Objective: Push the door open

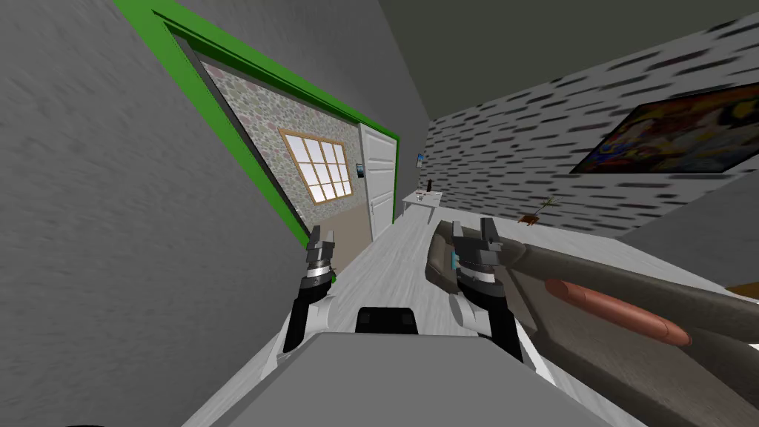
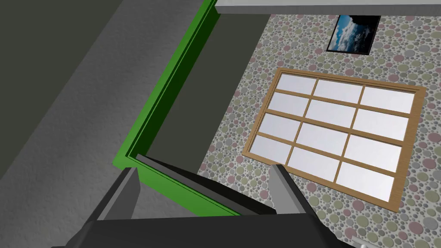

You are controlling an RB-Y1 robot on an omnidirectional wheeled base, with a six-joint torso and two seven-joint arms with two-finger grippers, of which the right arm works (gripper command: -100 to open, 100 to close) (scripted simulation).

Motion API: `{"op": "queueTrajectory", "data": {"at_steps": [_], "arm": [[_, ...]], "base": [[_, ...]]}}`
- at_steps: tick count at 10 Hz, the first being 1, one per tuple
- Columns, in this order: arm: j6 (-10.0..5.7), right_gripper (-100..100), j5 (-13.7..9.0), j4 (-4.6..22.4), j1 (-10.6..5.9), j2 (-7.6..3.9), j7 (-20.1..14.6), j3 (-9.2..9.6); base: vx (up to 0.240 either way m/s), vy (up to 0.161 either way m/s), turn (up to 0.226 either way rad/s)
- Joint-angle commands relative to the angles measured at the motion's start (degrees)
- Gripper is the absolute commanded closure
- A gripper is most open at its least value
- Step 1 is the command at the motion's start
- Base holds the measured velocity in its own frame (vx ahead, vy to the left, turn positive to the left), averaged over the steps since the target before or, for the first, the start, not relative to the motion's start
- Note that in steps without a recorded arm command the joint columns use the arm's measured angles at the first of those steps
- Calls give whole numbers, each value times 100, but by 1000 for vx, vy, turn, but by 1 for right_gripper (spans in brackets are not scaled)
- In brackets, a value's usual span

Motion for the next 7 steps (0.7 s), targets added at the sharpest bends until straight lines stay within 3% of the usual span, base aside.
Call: {"op": "queueTrajectory", "data": {"at_steps": [1, 7], "arm": [[-28, -100, -65, 159, -63, -81, -94, -3], [-156, -100, -357, 873, -347, -338, -518, -19]], "base": [[65, -9, 148], [144, -62, 181]]}}
